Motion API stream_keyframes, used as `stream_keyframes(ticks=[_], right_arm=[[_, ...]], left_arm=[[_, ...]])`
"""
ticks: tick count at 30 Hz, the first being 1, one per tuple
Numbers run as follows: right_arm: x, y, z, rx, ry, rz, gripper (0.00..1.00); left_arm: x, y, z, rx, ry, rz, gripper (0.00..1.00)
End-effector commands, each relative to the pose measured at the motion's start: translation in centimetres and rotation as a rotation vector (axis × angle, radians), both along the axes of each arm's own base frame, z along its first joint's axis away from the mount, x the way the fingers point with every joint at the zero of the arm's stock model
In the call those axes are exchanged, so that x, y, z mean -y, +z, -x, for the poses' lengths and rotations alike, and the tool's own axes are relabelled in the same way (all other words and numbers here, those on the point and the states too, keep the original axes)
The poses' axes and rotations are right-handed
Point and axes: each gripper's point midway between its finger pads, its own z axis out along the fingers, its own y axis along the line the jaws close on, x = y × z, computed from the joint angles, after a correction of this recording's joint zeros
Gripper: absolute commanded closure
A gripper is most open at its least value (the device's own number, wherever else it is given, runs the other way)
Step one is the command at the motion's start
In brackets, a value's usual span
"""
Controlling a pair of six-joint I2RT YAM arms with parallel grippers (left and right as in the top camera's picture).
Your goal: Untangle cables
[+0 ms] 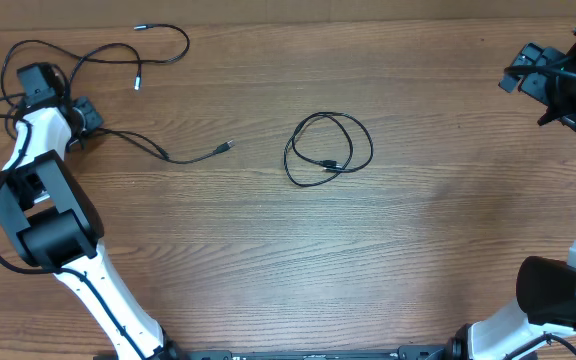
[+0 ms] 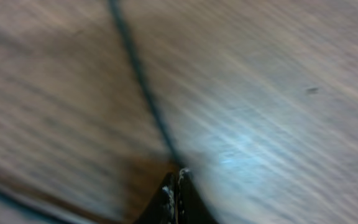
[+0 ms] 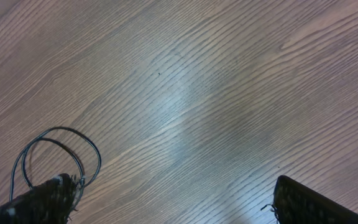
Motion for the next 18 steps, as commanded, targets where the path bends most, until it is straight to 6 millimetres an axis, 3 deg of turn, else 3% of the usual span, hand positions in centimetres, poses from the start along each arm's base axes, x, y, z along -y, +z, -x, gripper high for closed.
stream_keyframes(ticks=[1,9,18], right_arm=[[0.2,0.2,0.2,0.006,-0.005,0.007,0.0],[0.2,0.2,0.2,0.006,-0.005,0.008,0.0],[0.2,0.2,0.2,0.005,-0.006,0.007,0.0]], left_arm=[[-1.4,-1.2,1.2,-0.037,0.023,-0.004,0.96],[-3.2,-1.4,2.6,-0.052,0.061,0.005,0.96],[-4.8,1.2,1.7,0.007,0.08,-0.032,0.96]])
